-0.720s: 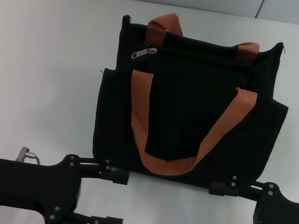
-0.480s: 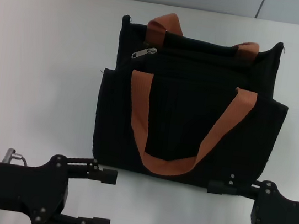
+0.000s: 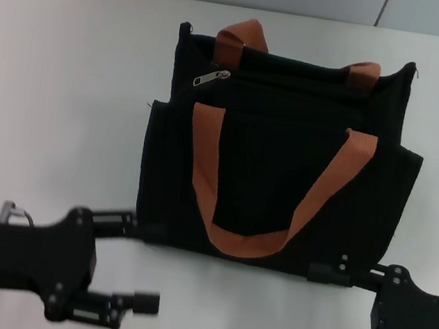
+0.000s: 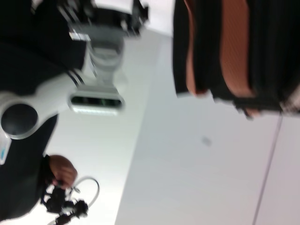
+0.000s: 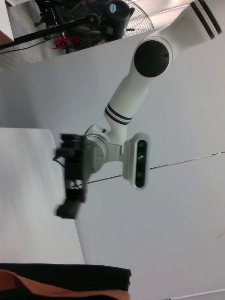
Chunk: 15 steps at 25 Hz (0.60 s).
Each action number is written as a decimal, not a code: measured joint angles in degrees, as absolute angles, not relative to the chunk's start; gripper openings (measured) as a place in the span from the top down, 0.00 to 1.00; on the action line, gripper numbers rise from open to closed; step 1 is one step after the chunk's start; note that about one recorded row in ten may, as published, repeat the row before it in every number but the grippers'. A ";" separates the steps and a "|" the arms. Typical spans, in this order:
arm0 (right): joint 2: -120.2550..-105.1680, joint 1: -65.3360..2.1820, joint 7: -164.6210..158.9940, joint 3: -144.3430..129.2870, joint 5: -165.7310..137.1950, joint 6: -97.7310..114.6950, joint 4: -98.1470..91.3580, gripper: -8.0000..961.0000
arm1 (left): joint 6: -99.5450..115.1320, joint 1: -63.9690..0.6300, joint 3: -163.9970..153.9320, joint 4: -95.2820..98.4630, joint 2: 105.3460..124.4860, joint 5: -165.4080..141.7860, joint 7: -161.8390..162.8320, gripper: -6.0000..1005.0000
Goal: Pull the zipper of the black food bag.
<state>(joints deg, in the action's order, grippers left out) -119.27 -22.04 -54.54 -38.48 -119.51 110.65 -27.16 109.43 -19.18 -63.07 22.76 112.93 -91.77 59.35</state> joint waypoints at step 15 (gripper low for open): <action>-119.18 -21.97 -54.48 -38.32 -119.47 110.75 -27.16 0.15 | 100.72 -19.10 -29.87 22.21 116.70 -92.07 55.92 0.24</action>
